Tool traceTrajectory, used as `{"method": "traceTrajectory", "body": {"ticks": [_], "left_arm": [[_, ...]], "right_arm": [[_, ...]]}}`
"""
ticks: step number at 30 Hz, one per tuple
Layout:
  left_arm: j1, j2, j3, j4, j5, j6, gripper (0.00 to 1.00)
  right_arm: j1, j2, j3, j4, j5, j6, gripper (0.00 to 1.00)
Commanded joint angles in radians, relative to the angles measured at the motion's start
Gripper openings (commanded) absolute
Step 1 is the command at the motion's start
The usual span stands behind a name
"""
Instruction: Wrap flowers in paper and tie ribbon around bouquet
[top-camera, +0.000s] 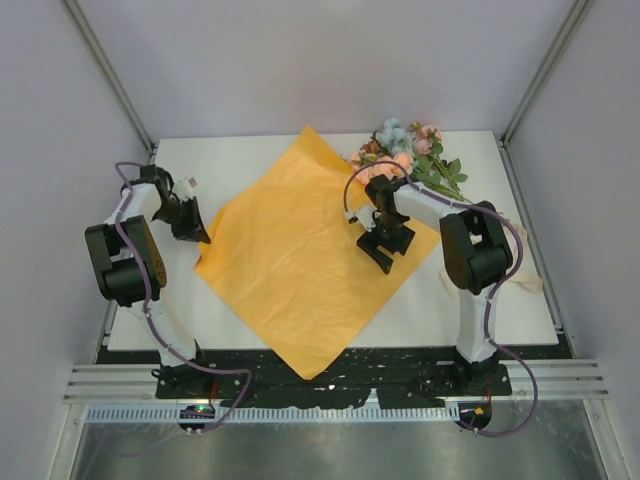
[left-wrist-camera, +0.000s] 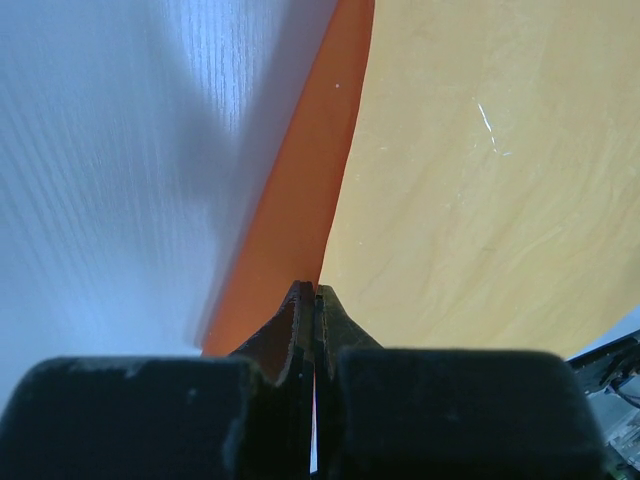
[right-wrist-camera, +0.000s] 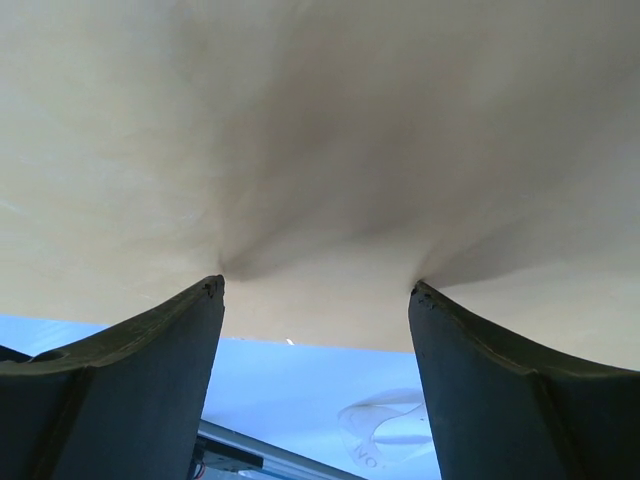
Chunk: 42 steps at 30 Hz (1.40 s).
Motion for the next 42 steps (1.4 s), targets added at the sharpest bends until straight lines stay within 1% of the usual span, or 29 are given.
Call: {"method": "traceTrajectory", "body": {"ticks": [1,4,5,9,11,12,14,15,17,19,20,21,27,32,37,42], "left_arm": [[0.002,-0.039,0.028,-0.011,-0.036,-0.009,0.0],[0.005,-0.061,0.008,-0.005,-0.051,-0.007,0.0],[0.004,-0.061,0.008,-0.004,-0.048,-0.007,0.0],[0.005,-0.044,0.024,-0.008,-0.027,-0.017,0.0],[0.002,-0.039,0.031,-0.008,-0.022,-0.017,0.0],[0.004,-0.039,0.032,-0.008,-0.023,-0.017,0.0],[0.004,-0.038,0.034,-0.008,-0.027,-0.017,0.0],[0.004,-0.036,0.035,-0.011,-0.028,-0.017,0.0],[0.004,-0.036,0.037,-0.011,-0.03,-0.017,0.0],[0.004,-0.033,0.04,-0.014,-0.031,-0.017,0.0],[0.004,-0.033,0.04,-0.016,-0.033,-0.017,0.0],[0.004,-0.033,0.043,-0.019,-0.036,-0.017,0.0],[0.004,-0.024,0.07,-0.043,-0.033,-0.015,0.0],[0.004,-0.016,0.094,-0.062,-0.039,-0.007,0.0],[0.004,-0.008,0.104,-0.073,-0.045,-0.003,0.0],[0.004,-0.007,0.1,-0.073,-0.048,-0.001,0.0]], "right_arm": [[-0.01,-0.024,0.06,-0.01,-0.074,-0.003,0.8],[-0.062,-0.133,0.093,-0.052,-0.146,-0.043,0.83],[-0.079,-0.171,0.104,-0.053,-0.146,-0.056,0.84],[-0.194,-0.213,0.172,-0.018,-0.054,-0.189,0.88],[-0.247,-0.196,0.198,0.035,0.026,-0.272,0.93],[-0.281,-0.189,0.213,0.089,0.061,-0.313,0.95],[-0.33,-0.138,0.251,0.141,0.116,-0.368,0.99],[-0.344,-0.089,0.279,0.149,0.119,-0.382,0.97],[-0.386,-0.014,0.39,0.132,0.112,-0.392,0.96],[-0.412,0.049,0.47,0.109,0.09,-0.404,0.95],[-0.445,0.066,0.487,0.102,0.08,-0.413,0.96],[-0.458,0.098,0.521,0.097,0.039,-0.424,0.96],[-0.485,0.23,0.632,0.054,0.008,-0.467,0.95],[-0.493,0.34,0.704,0.033,-0.015,-0.47,0.96],[-0.495,0.394,0.761,-0.067,-0.118,-0.517,0.96],[-0.496,0.457,0.81,-0.116,-0.111,-0.543,0.96]]}}
